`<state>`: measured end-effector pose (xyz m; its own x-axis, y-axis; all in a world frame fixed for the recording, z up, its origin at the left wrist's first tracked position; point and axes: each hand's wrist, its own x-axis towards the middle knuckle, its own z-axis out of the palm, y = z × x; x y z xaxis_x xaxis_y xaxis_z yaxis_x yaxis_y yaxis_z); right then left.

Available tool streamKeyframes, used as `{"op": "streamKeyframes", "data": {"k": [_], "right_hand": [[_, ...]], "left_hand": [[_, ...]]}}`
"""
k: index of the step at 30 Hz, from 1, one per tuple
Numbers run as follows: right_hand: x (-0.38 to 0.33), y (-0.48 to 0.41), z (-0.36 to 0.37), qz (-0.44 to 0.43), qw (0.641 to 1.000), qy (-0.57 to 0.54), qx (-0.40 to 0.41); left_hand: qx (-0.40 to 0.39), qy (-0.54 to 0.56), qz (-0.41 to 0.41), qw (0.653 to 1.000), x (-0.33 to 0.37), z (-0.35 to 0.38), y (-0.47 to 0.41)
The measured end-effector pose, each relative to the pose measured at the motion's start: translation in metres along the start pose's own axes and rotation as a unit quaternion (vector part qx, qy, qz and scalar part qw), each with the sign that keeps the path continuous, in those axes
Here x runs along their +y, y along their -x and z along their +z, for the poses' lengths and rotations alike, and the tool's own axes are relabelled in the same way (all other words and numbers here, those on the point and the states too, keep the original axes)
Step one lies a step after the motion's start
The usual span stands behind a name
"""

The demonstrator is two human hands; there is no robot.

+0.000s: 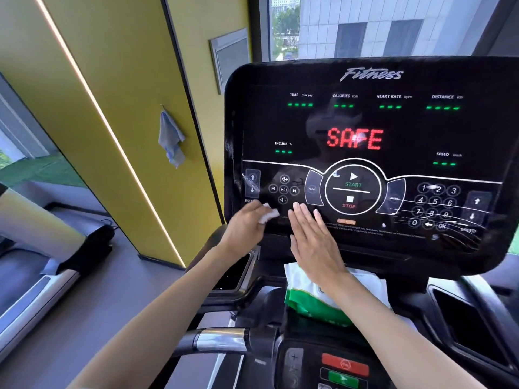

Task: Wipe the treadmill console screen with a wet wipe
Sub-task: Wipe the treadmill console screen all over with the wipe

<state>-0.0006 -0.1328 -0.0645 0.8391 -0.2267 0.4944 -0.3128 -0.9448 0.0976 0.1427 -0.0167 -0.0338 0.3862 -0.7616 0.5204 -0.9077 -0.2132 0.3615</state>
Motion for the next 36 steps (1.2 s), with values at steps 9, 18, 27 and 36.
{"op": "streamKeyframes", "data": {"k": [9, 18, 27, 36], "right_hand": [[-0.001, -0.001, 0.003, 0.001, 1.000, -0.029, 0.011], [-0.002, -0.001, 0.005, 0.004, 0.999, -0.030, 0.016], [0.003, -0.001, 0.001, -0.001, 1.000, -0.022, -0.010], [0.027, 0.029, -0.006, 0.019, 0.999, -0.045, 0.006]], "left_hand": [[0.019, 0.026, -0.046, 0.998, 0.012, 0.015, 0.005], [-0.025, 0.005, 0.010, 1.000, -0.006, 0.005, 0.006], [0.150, 0.080, -0.161, 0.972, 0.028, -0.004, -0.045], [0.218, 0.083, -0.195, 0.953, 0.023, -0.018, -0.069]]}}
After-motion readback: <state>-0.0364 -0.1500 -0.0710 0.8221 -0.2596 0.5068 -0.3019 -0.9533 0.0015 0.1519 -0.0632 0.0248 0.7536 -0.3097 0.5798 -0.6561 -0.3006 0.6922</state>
